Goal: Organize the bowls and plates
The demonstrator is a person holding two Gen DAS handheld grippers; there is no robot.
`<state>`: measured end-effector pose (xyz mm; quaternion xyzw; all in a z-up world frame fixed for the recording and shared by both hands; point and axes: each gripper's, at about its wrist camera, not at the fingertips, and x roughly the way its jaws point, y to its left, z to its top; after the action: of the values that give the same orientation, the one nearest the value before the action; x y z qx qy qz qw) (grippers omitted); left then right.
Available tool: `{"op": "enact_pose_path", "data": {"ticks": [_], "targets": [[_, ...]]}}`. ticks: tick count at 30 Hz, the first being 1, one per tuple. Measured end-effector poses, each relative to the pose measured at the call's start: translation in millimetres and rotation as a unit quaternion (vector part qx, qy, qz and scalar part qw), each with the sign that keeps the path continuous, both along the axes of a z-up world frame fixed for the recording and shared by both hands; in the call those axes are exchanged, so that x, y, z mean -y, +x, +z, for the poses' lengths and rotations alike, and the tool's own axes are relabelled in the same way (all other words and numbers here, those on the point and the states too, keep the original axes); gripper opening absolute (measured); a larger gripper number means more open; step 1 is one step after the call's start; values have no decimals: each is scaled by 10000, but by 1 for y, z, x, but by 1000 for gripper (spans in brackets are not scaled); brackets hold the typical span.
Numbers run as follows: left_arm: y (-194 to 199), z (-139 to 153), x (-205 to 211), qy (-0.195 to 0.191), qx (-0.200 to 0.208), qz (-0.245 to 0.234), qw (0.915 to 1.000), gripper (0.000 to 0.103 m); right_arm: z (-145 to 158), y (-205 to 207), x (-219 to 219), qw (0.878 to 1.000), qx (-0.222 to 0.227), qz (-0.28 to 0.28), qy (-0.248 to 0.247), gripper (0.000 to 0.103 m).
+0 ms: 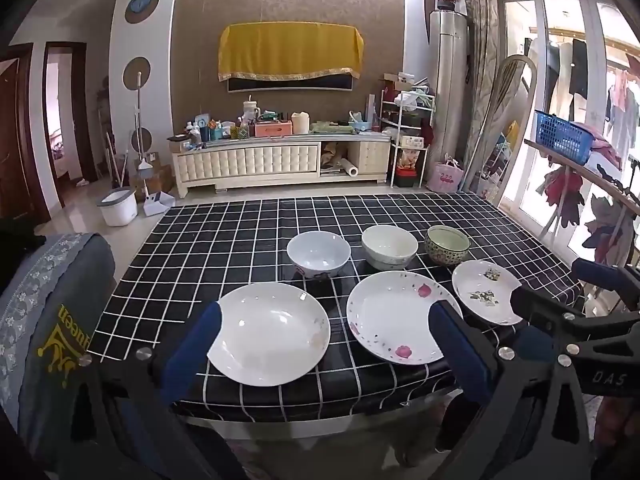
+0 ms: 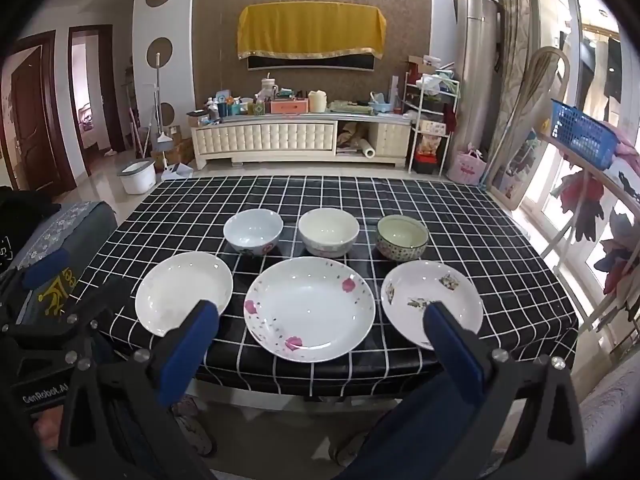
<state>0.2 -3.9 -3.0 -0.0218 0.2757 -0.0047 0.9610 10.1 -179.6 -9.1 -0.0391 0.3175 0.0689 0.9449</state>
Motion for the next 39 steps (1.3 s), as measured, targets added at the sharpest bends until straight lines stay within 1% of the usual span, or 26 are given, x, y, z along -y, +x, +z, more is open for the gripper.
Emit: {"op": "enact_pose_path", "data": {"ticks": [10,24,28,39], "targets": [[1,-2,2,9,-68,-13,10000,102,-2,0,0,10000,-24,-39,-28,103],[-1,-1,3,46,-49,-15,10000,102,-2,-3,0,10000,-31,-65,-10,103],[-1,-1,1,-31,-91,4,10000,102,-1,-4,1,10000,-27,-82,8,103],[-2,-3,2,-15,-121,-7,9999,102,-3,-2,2,9999,-69,-119,11,103]]}}
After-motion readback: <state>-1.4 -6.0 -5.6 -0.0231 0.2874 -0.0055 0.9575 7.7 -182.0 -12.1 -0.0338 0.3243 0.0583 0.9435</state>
